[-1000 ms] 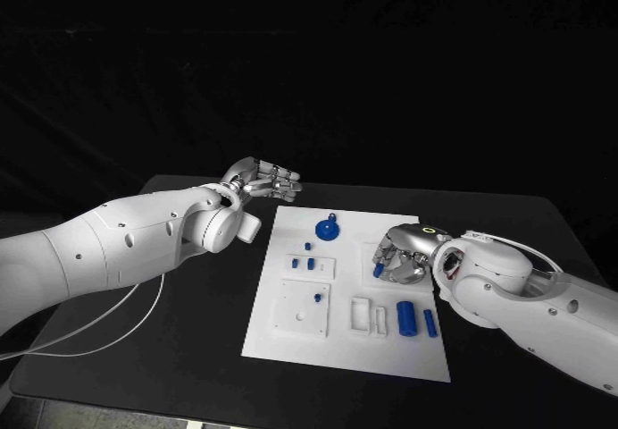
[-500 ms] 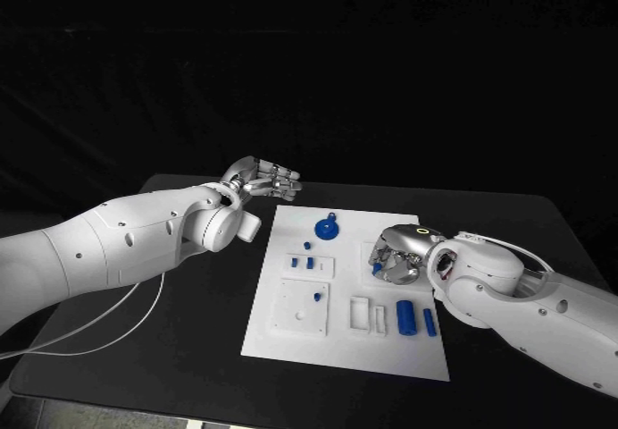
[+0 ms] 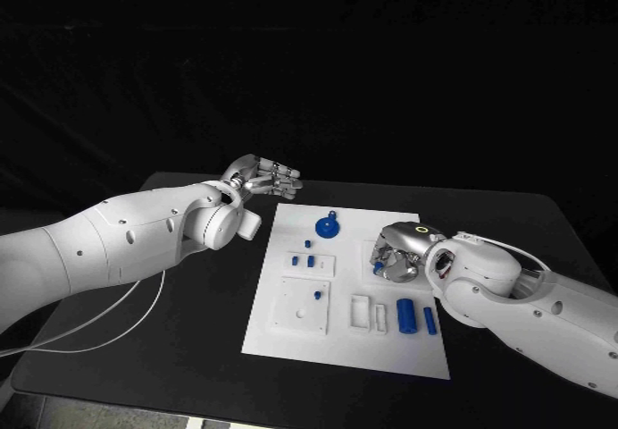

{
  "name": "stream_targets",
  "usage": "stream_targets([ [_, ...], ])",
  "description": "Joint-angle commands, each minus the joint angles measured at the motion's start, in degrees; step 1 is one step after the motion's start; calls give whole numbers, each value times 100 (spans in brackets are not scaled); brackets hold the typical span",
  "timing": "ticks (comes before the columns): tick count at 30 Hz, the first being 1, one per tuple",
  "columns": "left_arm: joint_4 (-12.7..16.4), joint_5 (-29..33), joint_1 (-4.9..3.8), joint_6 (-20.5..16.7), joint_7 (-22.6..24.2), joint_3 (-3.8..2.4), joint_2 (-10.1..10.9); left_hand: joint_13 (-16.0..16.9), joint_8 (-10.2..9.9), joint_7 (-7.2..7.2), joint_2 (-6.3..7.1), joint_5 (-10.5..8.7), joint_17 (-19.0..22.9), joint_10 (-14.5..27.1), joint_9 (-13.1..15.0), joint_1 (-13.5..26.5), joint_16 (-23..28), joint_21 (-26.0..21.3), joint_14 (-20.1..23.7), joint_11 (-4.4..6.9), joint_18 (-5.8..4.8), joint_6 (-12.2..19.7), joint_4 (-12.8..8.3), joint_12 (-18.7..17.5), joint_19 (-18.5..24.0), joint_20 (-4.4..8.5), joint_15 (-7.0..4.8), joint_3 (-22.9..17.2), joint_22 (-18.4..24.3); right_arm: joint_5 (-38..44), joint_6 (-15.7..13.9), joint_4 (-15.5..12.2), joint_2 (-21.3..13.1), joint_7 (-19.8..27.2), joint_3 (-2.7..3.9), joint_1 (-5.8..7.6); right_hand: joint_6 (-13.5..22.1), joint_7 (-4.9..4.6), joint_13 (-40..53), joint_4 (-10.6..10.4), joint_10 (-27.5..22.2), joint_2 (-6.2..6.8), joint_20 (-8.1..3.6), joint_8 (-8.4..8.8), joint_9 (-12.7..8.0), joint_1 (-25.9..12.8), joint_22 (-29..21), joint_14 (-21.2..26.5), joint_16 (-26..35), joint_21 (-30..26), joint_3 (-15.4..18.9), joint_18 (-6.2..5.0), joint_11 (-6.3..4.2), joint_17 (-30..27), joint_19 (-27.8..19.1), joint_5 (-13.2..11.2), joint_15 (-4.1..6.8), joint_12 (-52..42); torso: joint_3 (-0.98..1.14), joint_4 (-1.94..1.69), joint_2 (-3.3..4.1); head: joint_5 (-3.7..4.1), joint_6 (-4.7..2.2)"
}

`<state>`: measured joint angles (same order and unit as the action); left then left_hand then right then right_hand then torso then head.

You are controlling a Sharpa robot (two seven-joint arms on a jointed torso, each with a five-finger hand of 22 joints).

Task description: Assemble the parts on the task board

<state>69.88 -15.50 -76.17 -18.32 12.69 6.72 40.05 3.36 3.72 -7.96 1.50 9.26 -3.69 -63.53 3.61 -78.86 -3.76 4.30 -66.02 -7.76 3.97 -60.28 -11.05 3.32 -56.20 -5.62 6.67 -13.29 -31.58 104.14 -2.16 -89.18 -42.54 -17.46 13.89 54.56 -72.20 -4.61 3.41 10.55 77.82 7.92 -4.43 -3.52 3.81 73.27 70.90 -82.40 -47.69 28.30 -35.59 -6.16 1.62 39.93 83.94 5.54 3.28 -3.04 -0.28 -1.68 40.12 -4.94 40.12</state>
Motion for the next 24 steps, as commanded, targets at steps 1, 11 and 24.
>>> stream_targets([
  [1,-2,31,-6,25,21,-4,-15,-6,-11,-24,-65,23,-6,10,-8,-4,14,14,-6,9,39,-35,-13,-1,38,9,6,-15,-6,219,-141,-9,12,-52,-15,-16,-61,14,23,83,98,-115,-50,-16,43,-8,20,-5,3,42,-49,-13,-58,8,249,-5,39,-40,-1,5,-3,2,1],
  [11,-61,31,-6,25,23,-4,-23,-6,-11,-23,-70,25,-6,8,-8,-16,14,9,-8,10,40,-40,-13,-1,49,10,4,-22,-71,50,-475,-183,-66,-43,47,-16,-99,27,24,153,136,-126,-75,-16,45,-54,47,-15,24,62,-138,-10,-68,15,254,-34,63,-41,-1,6,-11,-14,-5],
  [24,-169,33,-5,29,36,-3,-62,-6,-11,-23,-70,25,-6,8,-8,-16,14,9,-8,10,40,-40,-13,-1,49,10,4,-22,-71,-197,-772,-651,-33,10,287,-17,-131,36,23,169,166,-114,-96,-16,49,-81,68,-19,30,92,-196,-12,-76,22,259,-6,84,-40,-4,11,-9,-108,-1],
])
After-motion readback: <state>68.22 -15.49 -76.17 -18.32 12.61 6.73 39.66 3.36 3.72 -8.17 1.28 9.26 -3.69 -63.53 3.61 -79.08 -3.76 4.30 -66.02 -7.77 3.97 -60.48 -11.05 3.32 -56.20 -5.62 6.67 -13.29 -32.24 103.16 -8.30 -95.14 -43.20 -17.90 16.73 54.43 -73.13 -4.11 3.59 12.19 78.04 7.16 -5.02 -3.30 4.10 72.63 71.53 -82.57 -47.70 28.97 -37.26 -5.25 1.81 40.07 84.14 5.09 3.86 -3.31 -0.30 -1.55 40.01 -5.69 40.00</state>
